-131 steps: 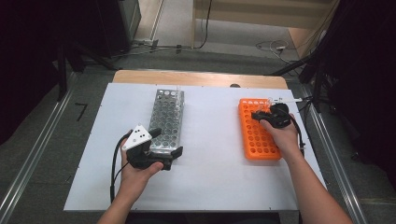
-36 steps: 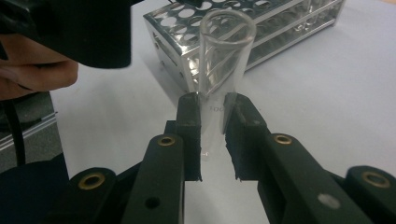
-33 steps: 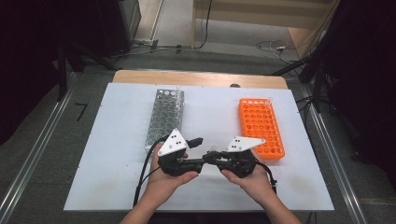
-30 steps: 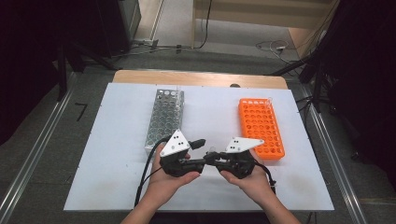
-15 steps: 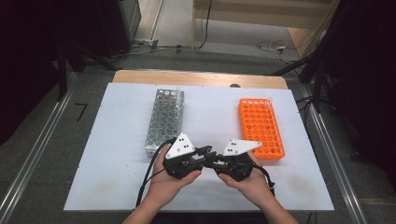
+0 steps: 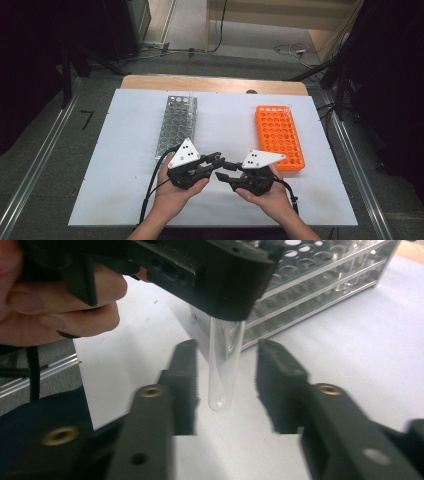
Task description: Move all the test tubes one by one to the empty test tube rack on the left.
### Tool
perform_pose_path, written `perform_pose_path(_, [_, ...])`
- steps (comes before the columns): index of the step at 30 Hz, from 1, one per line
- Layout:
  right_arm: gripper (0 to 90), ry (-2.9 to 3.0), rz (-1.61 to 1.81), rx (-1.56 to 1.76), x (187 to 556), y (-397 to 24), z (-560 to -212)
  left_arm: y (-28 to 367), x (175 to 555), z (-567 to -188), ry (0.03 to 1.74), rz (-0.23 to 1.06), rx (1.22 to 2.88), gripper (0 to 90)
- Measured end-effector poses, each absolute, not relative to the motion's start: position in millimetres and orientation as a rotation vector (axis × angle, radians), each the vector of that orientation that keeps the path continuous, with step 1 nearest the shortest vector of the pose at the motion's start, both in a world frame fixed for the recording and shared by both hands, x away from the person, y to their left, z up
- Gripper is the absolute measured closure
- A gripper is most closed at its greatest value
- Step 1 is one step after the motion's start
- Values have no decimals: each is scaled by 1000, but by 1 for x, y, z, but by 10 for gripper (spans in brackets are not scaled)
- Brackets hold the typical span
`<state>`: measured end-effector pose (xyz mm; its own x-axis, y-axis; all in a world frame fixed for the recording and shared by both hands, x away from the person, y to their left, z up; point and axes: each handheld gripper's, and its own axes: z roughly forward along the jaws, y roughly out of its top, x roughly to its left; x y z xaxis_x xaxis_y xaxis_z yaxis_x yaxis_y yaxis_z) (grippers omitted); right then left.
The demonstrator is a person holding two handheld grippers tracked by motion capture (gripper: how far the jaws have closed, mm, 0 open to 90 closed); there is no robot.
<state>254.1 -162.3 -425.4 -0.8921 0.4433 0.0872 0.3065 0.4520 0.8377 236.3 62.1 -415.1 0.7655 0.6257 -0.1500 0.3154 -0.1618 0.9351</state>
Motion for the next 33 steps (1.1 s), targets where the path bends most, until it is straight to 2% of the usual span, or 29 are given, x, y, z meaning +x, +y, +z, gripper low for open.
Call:
perform_pose_path(5, [289,2508,1442,686,255,-181,-424,68,242,-416,760,329,1754,751])
perform_pose_path(9, [188,2475,1444,745,258,-200,-425,76,247,-415,780,342,1743,751])
perform_pose_path(14, [146,2440,1446,786,259,-221,-425,86,251,-412,804,365,1722,751])
perform_pose_path(19, [65,2438,1448,808,259,-238,-428,96,256,-408,822,389,1705,752])
perform_pose_path(33, [45,2430,1476,829,256,-269,-435,119,284,-394,865,450,1658,752])
